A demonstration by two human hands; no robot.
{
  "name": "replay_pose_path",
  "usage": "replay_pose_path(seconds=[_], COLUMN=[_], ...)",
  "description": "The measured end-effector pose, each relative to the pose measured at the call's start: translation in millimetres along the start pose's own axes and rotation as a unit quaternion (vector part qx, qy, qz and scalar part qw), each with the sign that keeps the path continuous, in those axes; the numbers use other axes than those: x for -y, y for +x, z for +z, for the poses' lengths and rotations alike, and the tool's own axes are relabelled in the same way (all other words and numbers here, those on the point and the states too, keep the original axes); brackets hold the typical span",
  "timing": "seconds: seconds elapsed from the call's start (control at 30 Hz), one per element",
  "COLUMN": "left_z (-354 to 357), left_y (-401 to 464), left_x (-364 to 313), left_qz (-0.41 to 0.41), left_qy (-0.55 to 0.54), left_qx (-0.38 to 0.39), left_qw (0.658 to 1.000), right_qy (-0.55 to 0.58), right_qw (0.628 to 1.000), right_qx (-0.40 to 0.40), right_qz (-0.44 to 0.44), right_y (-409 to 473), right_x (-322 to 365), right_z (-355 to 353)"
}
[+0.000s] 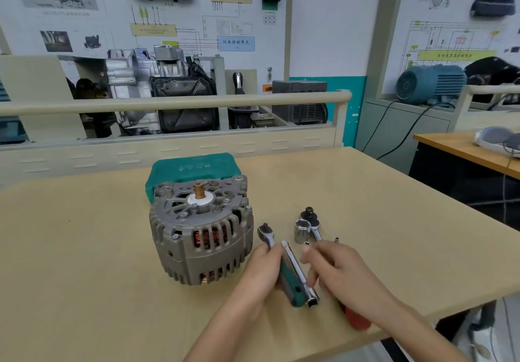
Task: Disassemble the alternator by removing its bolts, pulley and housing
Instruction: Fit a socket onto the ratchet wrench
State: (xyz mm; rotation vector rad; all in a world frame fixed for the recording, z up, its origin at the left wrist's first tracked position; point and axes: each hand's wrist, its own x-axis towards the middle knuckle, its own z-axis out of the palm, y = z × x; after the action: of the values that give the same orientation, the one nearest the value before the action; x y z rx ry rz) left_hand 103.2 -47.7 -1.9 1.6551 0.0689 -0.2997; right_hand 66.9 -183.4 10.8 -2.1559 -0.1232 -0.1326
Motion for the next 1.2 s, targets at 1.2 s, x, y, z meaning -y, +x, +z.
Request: replay_pose_path(seconds=[1.2], left_z=[-6], left_y=[-2], left_x=[28], left_qz=[0.078], left_qy=[-0.025], left_qx=[-0.013], left_qw=[0.997], right_qy=[-0.193], right_qw=[0.975], right_qx=[0.056], right_qz=[0.092], right_y=[46], right_x=[-4], right_z=[-24])
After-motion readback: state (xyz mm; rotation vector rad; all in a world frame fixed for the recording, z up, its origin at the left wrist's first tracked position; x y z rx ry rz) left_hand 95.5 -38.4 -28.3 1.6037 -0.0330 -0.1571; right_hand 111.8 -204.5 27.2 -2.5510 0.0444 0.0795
